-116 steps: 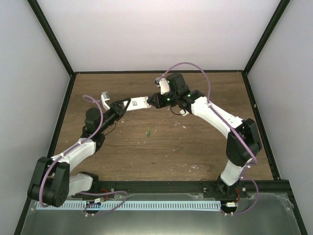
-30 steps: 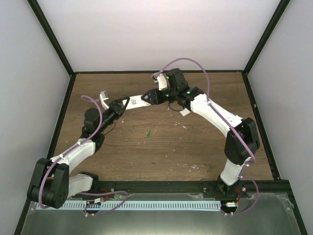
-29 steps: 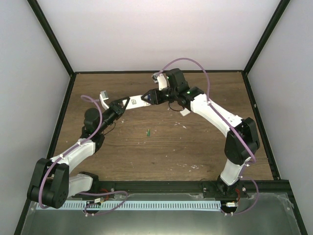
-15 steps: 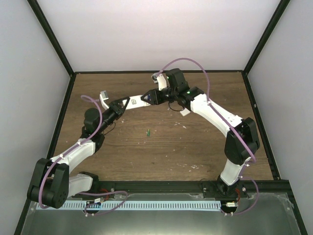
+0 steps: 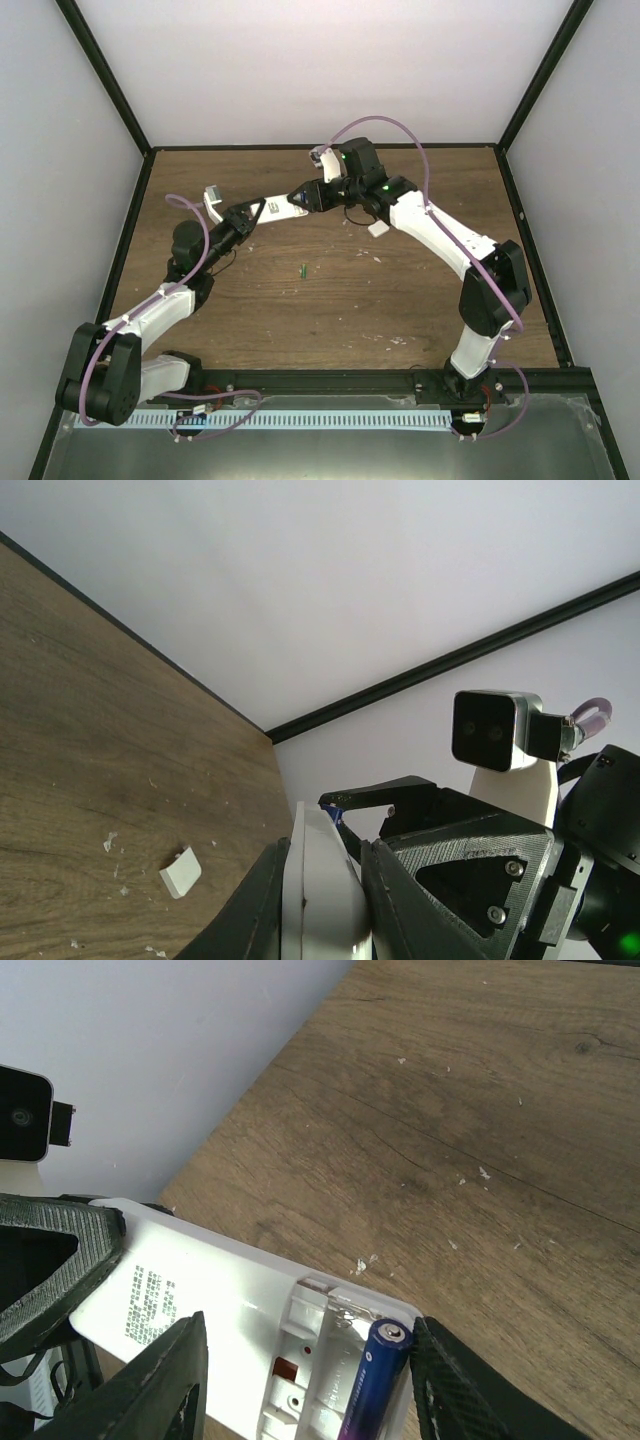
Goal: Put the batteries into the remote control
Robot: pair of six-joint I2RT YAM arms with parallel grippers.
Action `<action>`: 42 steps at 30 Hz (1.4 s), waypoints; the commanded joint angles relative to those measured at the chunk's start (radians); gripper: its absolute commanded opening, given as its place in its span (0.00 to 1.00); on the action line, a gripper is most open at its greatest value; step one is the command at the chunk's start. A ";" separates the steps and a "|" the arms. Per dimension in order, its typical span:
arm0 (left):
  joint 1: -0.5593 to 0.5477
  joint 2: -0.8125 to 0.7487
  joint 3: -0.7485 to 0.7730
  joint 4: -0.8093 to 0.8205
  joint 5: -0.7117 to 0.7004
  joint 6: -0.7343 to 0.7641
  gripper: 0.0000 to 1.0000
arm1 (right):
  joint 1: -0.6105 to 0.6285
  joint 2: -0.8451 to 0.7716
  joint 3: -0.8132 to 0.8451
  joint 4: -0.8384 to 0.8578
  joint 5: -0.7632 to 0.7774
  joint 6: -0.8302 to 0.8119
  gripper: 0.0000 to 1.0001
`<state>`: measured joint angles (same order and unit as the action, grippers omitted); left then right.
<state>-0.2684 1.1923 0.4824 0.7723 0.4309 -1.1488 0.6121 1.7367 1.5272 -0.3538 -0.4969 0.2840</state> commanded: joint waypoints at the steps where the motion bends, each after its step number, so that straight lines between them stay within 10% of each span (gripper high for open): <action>1: 0.001 0.007 0.020 0.048 0.004 0.000 0.00 | -0.002 -0.006 0.045 0.006 -0.007 -0.014 0.48; 29: 0.000 0.006 0.021 0.062 0.013 -0.004 0.00 | -0.012 -0.031 0.054 0.004 0.029 -0.016 0.52; 42: 0.001 -0.011 0.006 0.120 0.062 -0.054 0.00 | -0.143 -0.068 0.063 0.049 -0.175 0.102 0.77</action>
<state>-0.2684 1.2034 0.4824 0.8162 0.4690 -1.1793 0.5129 1.7161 1.5444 -0.3466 -0.5533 0.3244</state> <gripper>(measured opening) 0.172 0.760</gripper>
